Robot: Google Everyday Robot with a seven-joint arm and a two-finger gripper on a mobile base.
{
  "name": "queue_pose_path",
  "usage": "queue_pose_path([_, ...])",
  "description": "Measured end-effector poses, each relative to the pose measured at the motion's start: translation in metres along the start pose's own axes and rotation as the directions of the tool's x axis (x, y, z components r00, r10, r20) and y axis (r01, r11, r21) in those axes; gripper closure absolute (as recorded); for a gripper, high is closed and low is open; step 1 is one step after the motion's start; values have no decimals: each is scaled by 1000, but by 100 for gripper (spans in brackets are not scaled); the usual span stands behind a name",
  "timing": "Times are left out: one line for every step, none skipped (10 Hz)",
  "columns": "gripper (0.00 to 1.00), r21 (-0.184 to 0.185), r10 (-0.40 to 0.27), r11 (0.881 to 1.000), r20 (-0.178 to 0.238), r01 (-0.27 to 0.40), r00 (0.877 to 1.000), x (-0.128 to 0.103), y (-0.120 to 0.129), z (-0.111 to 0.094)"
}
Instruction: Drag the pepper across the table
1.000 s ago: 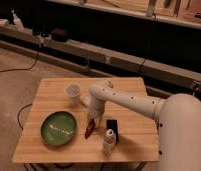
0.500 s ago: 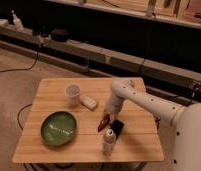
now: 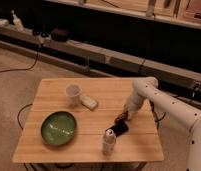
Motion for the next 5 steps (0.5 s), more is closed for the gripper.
queue_pose_path([40, 0, 35, 999, -24, -35, 999, 11, 4, -7])
queue_pose_path([38, -4, 75, 997, -56, -75, 996, 22, 12, -18])
queue_pose_path([38, -10, 98, 995, -66, -99, 993, 29, 19, -23])
queue_pose_path([38, -14, 112, 993, -69, -113, 991, 34, 25, -26])
queue_pose_path([38, -21, 114, 993, -69, -116, 991, 35, 28, -26])
